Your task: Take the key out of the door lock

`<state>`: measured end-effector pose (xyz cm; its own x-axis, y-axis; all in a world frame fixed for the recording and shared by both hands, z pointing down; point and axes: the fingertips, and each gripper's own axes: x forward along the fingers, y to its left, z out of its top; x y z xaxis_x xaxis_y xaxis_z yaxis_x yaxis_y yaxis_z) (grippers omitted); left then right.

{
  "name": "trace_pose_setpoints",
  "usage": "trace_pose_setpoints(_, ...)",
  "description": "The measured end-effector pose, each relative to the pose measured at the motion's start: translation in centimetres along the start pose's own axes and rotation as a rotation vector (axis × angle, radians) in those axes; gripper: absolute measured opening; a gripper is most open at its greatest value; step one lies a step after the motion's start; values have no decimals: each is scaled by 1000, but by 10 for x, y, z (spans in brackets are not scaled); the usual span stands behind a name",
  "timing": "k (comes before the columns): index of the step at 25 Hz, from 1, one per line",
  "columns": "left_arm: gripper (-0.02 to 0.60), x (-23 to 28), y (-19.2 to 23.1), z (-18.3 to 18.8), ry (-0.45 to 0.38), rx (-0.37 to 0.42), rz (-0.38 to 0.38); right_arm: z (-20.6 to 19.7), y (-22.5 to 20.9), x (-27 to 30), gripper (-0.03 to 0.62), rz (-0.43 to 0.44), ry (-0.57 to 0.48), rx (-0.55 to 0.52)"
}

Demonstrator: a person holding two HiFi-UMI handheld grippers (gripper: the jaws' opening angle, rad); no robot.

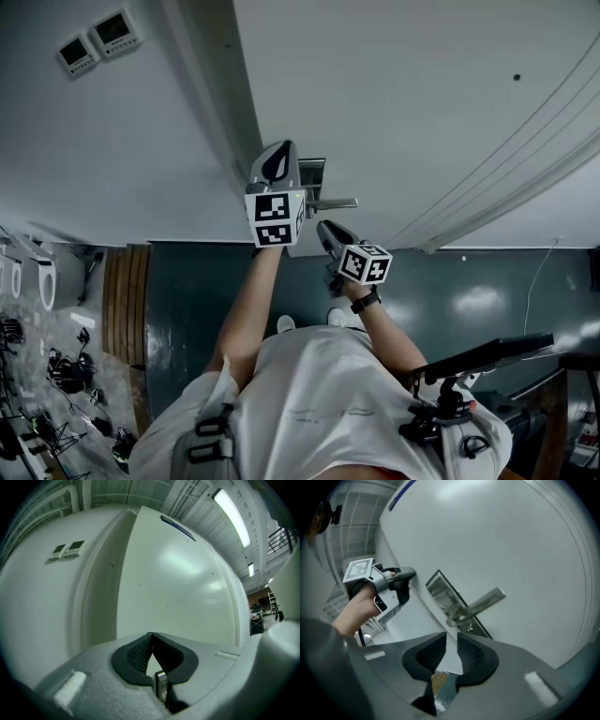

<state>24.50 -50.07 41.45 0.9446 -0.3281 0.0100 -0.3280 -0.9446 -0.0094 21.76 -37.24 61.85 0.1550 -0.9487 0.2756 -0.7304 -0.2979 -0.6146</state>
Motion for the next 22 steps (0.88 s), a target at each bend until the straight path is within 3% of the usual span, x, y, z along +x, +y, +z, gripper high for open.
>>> trace_pose_setpoints(3,0,0,0,2,-8,5,-1,-21,-8,21,175,81,79,97)
trace_pose_setpoints(8,0,0,-1,2,-7,1,-6,-38,-32,48,224,74,138,203)
trace_pose_setpoints(11,0,1,0,1,-9,-2,-11,-35,-43,63,219,106,103,325)
trace_pose_setpoints(15,0,1,1,1,-9,-1,-16,-28,-48,76,145,167,64,470)
trace_pose_setpoints(22,0,-1,-2,1,-4,-10,-22,-28,-56,83,75,182,51,569)
